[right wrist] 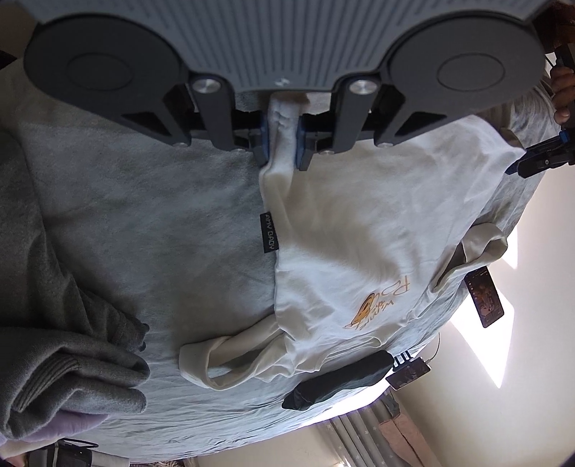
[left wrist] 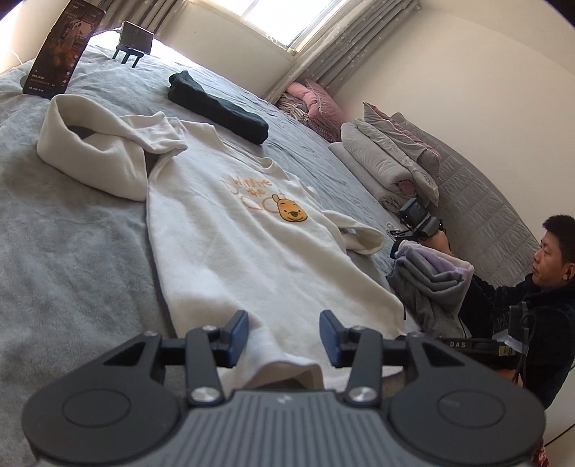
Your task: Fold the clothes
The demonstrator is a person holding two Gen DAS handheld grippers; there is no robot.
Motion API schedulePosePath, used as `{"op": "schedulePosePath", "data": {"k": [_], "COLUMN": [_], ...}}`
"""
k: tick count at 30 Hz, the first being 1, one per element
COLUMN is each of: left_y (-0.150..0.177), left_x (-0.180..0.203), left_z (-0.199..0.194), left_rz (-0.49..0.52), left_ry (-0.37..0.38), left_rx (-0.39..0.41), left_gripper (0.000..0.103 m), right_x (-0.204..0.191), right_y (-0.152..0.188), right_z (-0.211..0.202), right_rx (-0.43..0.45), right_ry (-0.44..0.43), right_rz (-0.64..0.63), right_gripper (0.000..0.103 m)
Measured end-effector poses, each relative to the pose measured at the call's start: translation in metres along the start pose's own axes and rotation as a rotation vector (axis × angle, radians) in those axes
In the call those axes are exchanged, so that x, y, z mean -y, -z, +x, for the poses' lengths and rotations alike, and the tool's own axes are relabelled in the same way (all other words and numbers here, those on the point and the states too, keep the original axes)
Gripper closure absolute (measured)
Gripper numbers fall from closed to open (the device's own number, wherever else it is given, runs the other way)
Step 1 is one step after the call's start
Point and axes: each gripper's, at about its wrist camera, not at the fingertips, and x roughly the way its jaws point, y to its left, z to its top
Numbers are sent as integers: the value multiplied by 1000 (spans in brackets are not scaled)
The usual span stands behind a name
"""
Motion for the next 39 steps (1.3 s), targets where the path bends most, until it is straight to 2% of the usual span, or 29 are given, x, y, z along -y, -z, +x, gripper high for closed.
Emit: {"op": "schedulePosePath", "data": {"k": [3,8,18,23,25,27,30,34,39], "left_y": [-2,-4,-1,7,8,10,13,16,22], "left_x": [1,-3,-11,-28,-27,-26,-26,-22,-7], "left_z": [11,22,-19,-24,-24,-23,-21,-13,2], "left_rz": [-29,-63,-45,-125,-134,-143,-149,-121,-23], "left_ry": [-21,-116,-317,-293,-274,-257,-248,-262,-322], "left_rx": [3,-11,21,4,-5,-17,-25,-33,-22], "left_gripper": [59,59,57,60,61,69,70,70,71], "right_x": [-3,-11,-19,-21,-20,-19,-17,-18,-19], "right_y": [1,1,5,4,5,5,5,5,5], "right_z": [2,6,10,11,11,10,9,10,11], "right_rx": [-1,-11,-34,-35,-35,-35,-35,-35,-37], "right_ry": [4,33,71,74,70,64,57,57,60], "right_rz": [-9,-47,-113,-113,-111,-108,-101,-99,-105], "right_gripper": [81,79,79,79,79,79,79,79,79]}}
